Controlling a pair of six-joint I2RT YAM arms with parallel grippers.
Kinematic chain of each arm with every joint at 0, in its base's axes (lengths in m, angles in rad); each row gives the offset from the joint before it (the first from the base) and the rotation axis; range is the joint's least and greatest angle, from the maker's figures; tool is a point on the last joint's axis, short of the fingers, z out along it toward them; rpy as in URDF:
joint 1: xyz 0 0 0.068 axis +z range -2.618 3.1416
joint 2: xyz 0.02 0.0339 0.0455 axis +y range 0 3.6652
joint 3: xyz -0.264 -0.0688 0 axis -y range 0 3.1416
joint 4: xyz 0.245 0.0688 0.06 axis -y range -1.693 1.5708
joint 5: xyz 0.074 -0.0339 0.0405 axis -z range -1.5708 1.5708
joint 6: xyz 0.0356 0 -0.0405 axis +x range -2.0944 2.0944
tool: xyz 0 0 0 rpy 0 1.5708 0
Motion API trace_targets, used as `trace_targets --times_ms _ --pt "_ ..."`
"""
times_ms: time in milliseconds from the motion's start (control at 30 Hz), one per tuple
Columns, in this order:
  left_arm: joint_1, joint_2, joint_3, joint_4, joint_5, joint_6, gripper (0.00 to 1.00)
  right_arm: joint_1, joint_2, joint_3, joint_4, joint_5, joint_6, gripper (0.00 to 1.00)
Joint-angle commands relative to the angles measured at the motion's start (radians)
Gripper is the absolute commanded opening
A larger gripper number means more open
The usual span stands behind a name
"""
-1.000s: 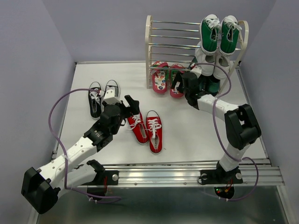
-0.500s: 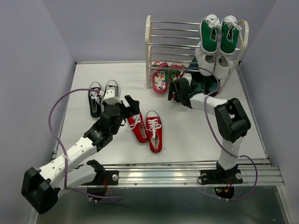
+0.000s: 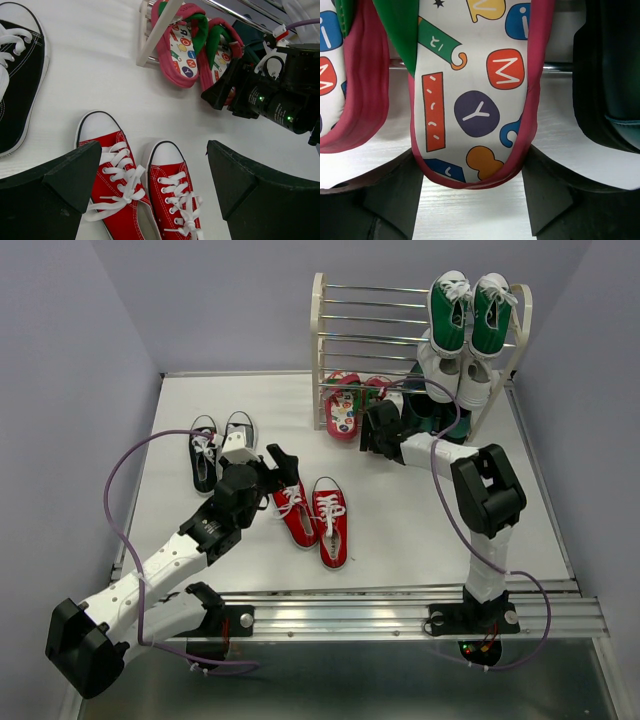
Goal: Place and organize the shoes onto the shoe shelf
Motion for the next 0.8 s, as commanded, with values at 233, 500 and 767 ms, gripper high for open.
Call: trace_targets --times_ms 233,500,767 --pt "0.004 -0.013 -0.015 0.039 -0.013 0.007 0.99 0.000 0.019 0.029 0.194 0.062 -0.031 0.28" --pt "0.005 -0.014 -0.019 0.036 -0.019 0.001 0.99 0.000 0.004 -0.132 0.493 0.068 -0.069 0.01" --pt "0.005 -0.013 -0.010 0.029 -0.025 0.003 0.99 0.000 0.031 -0.122 0.486 0.076 -0.079 0.18"
